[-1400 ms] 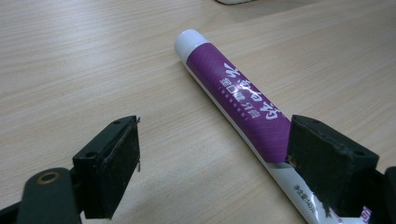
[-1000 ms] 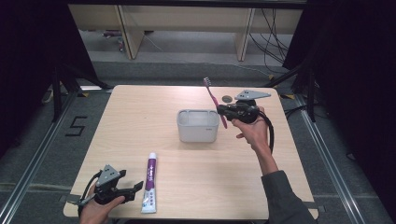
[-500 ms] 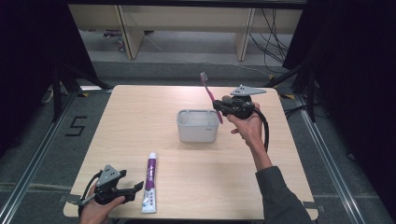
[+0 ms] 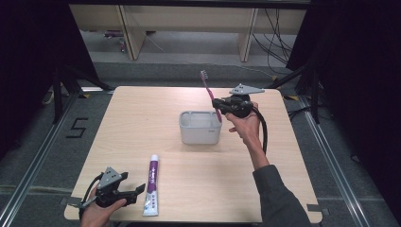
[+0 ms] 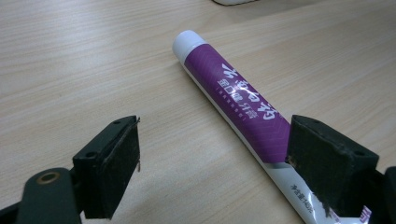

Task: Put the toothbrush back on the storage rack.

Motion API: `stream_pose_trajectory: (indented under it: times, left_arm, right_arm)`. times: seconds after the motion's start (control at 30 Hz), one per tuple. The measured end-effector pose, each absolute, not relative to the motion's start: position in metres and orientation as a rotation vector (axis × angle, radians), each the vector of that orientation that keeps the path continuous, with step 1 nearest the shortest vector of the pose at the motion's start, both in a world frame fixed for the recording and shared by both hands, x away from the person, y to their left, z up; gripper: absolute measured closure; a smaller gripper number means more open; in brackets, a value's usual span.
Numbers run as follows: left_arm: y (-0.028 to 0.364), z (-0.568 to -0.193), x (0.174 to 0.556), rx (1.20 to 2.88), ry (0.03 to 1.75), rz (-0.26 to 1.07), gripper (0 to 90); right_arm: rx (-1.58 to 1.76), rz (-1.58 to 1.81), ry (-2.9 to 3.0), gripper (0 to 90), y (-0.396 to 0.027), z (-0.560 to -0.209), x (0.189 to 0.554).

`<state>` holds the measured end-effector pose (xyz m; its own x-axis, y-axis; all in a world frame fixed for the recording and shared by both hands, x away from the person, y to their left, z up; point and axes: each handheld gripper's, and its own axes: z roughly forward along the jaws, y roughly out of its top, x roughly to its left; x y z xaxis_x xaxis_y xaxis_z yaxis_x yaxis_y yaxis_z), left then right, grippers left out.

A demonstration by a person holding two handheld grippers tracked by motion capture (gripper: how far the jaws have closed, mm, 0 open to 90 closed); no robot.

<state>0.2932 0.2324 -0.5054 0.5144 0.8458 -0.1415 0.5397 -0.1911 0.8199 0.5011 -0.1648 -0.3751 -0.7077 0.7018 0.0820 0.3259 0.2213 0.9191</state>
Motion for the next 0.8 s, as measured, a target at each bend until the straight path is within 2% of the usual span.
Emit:
stream_pose_trajectory:
  times: [0.8]
  left_arm:
    - [0.233, -0.505, 0.293, 1.881, 1.139, 0.434, 16.8]
  right_arm:
    - [1.009, 1.489, 2.124, 83.6, -0.157, -0.392, 0.513]
